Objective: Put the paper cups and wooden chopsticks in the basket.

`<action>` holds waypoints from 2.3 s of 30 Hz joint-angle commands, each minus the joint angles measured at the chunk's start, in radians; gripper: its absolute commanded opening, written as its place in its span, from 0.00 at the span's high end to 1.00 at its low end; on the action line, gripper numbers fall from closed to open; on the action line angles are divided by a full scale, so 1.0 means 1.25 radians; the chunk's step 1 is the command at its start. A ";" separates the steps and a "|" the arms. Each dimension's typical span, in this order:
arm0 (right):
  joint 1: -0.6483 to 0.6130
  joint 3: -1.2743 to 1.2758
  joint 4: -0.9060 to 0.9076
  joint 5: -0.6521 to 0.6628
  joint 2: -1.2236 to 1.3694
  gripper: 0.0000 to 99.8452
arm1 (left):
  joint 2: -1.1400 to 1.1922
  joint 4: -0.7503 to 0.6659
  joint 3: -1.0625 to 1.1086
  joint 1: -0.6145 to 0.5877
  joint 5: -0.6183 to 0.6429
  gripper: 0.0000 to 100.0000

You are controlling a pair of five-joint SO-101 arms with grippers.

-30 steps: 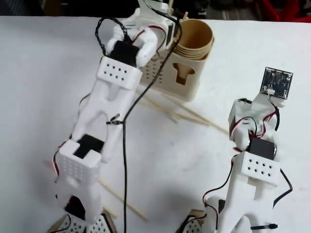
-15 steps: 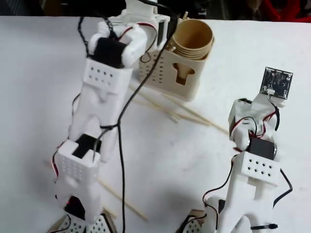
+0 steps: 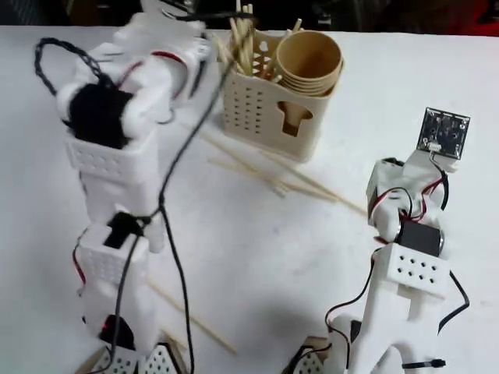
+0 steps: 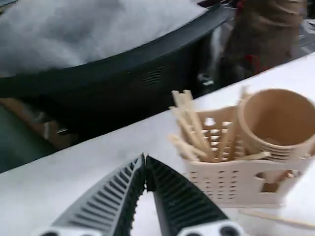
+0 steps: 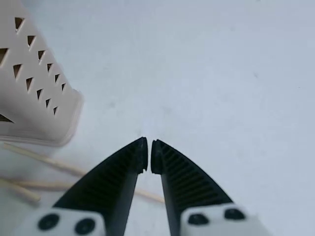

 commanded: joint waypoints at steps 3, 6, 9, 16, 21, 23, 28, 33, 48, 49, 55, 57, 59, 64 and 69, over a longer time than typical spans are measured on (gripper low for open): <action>-0.068 -0.047 0.002 0.096 -0.019 0.97 | -0.067 0.004 -0.017 -0.116 -0.011 0.98; -0.104 -0.077 0.062 0.135 -0.019 0.97 | -0.148 0.004 0.015 -0.137 -0.011 0.98; -0.129 -0.131 0.158 0.172 -0.019 0.97 | -0.252 0.004 0.103 -0.154 -0.015 0.98; -0.241 -0.184 0.301 0.315 -0.018 0.97 | -0.511 -0.001 0.475 -0.185 -0.020 0.98; -0.337 -0.184 0.363 0.372 -0.018 0.97 | -0.661 -0.050 0.703 -0.223 -0.020 0.98; -0.377 -0.184 0.375 0.383 -0.018 0.97 | -0.719 -0.080 0.797 -0.234 -0.020 0.98; -0.454 -0.191 0.374 0.409 0.033 0.91 | -0.861 -0.178 1.065 -0.242 -0.020 0.98; -0.520 -0.271 0.385 0.464 0.222 0.91 | -0.999 -0.309 1.351 -0.283 -0.020 0.98; -0.538 -0.622 0.462 0.664 0.759 0.77 | -1.250 -0.640 2.019 -0.395 -0.058 0.98; -0.536 -0.637 0.462 0.670 0.780 0.77 | -1.259 -0.654 2.049 -0.395 -0.058 0.98; -0.495 -0.713 0.462 0.675 0.914 0.77 | -1.307 -0.744 2.218 -0.395 -0.054 0.98; -0.488 -0.734 0.462 0.675 0.964 0.77 | -1.324 -0.783 2.273 -0.395 -0.053 0.98; -0.482 -0.761 0.461 0.675 1.010 0.77 | -1.345 -0.824 2.330 -0.395 -0.053 0.98; -0.479 -0.837 0.461 0.675 1.102 0.85 | -1.406 -0.895 2.430 -0.395 -0.054 0.98; -0.479 -0.894 0.476 0.675 1.141 0.94 | -1.482 -0.890 2.477 -0.395 -0.056 0.98</action>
